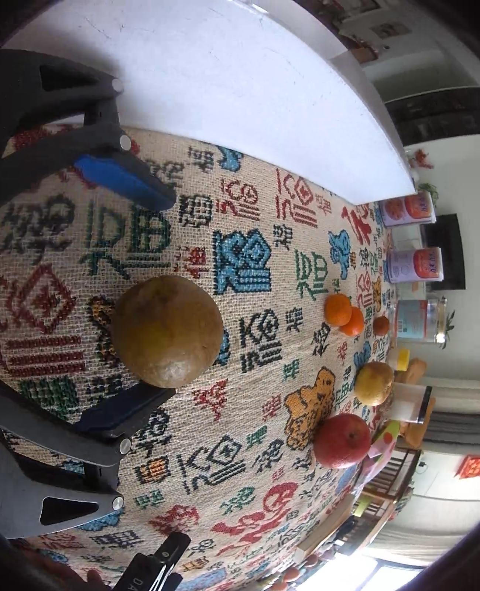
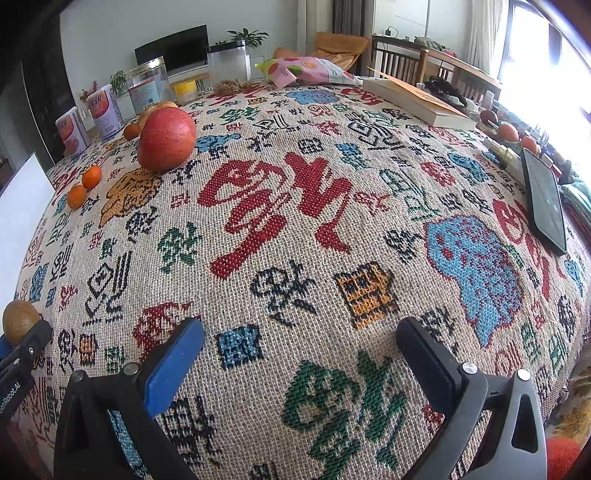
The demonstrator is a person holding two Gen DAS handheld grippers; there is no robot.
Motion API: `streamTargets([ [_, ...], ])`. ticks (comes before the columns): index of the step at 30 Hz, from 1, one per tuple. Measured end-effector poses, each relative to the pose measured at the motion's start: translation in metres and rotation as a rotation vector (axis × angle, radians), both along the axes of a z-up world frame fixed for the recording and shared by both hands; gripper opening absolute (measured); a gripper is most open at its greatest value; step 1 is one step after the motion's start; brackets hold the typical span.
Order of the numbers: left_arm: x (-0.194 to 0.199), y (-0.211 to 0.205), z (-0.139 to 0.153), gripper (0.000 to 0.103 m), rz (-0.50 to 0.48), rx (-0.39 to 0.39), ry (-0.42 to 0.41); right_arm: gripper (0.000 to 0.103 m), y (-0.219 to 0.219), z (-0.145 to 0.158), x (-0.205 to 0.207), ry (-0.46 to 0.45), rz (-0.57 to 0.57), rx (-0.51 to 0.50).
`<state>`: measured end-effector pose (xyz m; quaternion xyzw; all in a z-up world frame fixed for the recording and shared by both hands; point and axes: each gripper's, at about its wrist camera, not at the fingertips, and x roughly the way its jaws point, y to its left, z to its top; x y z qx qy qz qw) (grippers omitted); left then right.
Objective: Organize fruits
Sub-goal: 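Move the left tool to the brown round fruit and grasp it, then hold the brown fruit in the left tool while the right tool grasps a tangerine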
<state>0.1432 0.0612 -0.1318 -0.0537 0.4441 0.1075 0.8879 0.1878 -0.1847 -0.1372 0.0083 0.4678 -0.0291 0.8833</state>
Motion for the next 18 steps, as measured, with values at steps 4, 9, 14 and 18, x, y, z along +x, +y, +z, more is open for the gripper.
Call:
streamTargets([
  [4, 0.001, 0.002, -0.002, 0.099, -0.006, -0.011, 0.005, 0.103, -0.008, 0.011, -0.007, -0.058, 0.027, 0.119],
  [9, 0.001, 0.001, -0.003, 0.101, -0.010, -0.013, 0.006, 0.103, 0.025, 0.034, -0.006, -0.173, 0.273, 0.210],
  [14, 0.001, 0.001, -0.003, 0.101, -0.009, -0.013, 0.006, 0.072, 0.100, 0.054, 0.043, -0.087, 0.569, 0.298],
  [18, 0.001, 0.001, -0.003, 0.101, -0.009, -0.013, 0.006, 0.060, 0.168, 0.055, 0.087, -0.026, 0.753, 0.243],
])
